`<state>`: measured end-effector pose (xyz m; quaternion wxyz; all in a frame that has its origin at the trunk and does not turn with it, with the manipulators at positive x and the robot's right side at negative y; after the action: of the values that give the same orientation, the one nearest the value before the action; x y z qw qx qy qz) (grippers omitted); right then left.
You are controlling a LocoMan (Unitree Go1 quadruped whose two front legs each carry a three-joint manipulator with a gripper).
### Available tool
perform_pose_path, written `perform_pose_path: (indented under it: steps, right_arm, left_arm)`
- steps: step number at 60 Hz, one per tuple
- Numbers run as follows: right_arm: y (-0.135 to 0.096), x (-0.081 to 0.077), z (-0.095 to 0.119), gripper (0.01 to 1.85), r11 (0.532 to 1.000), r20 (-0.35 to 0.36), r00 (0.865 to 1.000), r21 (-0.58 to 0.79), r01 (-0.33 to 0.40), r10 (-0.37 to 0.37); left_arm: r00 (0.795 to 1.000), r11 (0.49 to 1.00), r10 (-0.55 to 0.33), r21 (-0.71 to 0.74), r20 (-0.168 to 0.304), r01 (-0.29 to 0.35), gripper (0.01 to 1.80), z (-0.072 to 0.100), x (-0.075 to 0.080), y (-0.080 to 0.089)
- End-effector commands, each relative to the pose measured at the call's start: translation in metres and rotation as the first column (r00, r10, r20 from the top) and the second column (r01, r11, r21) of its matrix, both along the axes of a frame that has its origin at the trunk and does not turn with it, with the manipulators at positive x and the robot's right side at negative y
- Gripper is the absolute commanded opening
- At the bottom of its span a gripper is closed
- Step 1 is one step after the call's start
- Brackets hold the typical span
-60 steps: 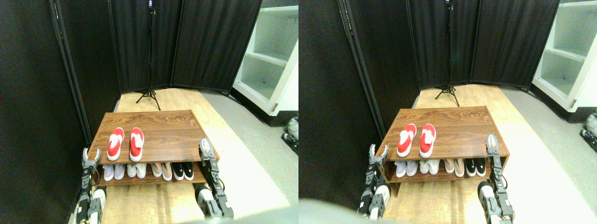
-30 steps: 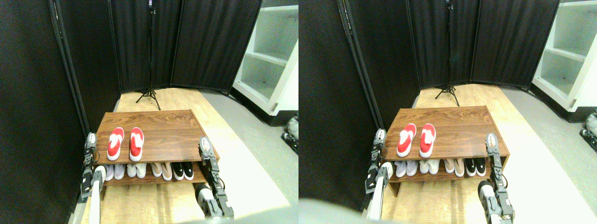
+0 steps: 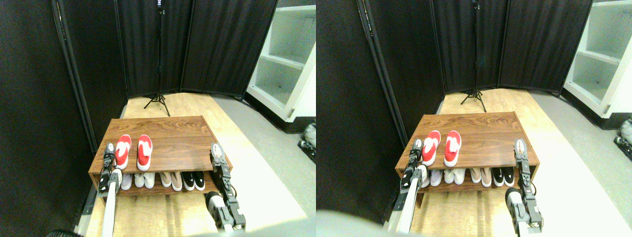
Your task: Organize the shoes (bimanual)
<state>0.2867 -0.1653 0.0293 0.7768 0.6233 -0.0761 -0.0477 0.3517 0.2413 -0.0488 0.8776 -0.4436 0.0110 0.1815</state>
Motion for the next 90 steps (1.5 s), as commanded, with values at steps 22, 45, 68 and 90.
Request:
perform_pose_path:
  steps: [22,45,68,90]
  right_arm:
    - [-0.001,0.008,0.002,0.01,0.999,0.02,1.0,0.031,0.018,-0.018]
    - [-0.003,0.007,0.003,0.01,1.0,0.055,0.998,0.021,0.021,-0.022]
    - [0.0,0.002,0.003,0.01,0.999,0.059,0.998,0.005,0.033,-0.034]
    - [-0.001,-0.002,0.001,0.01,0.999,0.045,0.998,0.029,0.033,-0.034]
  left_arm:
    - [0.996,0.998,-0.066,-0.026,-0.057,0.065,0.01,0.004,0.012,-0.035]
    - [0.993,0.991,-0.109,-0.086,-0.034,0.105,0.01,-0.001,0.009,-0.049]
    - [0.991,0.982,-0.135,-0.135,-0.02,0.131,0.01,0.004,-0.002,-0.058]
    - [0.978,0.993,-0.105,0.07,0.18,0.093,0.01,0.026,-0.01,-0.004]
